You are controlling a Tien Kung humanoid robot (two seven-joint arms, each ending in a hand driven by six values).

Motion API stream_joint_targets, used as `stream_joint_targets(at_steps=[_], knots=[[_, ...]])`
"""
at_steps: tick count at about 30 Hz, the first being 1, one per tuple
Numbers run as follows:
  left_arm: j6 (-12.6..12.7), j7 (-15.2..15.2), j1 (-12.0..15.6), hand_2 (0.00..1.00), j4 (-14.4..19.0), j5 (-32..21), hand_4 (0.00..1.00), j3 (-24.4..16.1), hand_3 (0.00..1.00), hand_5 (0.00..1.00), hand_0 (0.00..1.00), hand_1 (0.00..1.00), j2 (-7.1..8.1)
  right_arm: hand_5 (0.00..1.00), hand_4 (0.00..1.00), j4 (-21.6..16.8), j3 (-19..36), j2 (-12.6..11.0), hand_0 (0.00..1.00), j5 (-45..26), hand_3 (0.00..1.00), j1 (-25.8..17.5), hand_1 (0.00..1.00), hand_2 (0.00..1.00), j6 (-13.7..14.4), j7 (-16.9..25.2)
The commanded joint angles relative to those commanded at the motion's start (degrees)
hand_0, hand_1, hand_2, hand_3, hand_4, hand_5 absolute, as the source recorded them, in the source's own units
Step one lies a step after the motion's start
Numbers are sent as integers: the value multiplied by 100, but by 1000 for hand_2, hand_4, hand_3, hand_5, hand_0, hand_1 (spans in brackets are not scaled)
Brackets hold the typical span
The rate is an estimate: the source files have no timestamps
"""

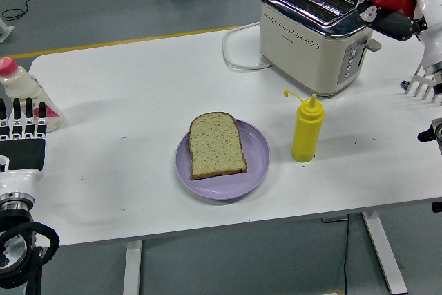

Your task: Pick up the cup,pour liquid into bread,place the cup on the desk

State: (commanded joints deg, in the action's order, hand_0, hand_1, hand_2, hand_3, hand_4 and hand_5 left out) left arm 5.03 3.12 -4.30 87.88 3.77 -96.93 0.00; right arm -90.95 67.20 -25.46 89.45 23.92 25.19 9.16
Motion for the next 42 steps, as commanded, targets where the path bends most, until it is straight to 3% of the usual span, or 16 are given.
stream_joint_targets(at_steps=[17,30,36,42], knots=[[4,2,31,929,-3,-2,670,-4,833,998,856,865,0,82,506,315,-1132,-284,99,1704,327,1063,24,218,-174,-584],[5,1,33,929,-2,-3,670,-34,832,998,856,865,0,77,492,669,-2321,-411,101,3470,331,2100,29,220,-260,-1231],[6,1,25,929,0,-4,670,-50,832,998,856,865,0,77,492,765,-2670,-441,101,4022,331,2324,29,220,-305,-1360],[7,1,17,929,-1,-5,670,-61,833,998,856,865,0,79,480,838,-3145,-508,101,4055,331,2652,31,221,-385,-1689]])
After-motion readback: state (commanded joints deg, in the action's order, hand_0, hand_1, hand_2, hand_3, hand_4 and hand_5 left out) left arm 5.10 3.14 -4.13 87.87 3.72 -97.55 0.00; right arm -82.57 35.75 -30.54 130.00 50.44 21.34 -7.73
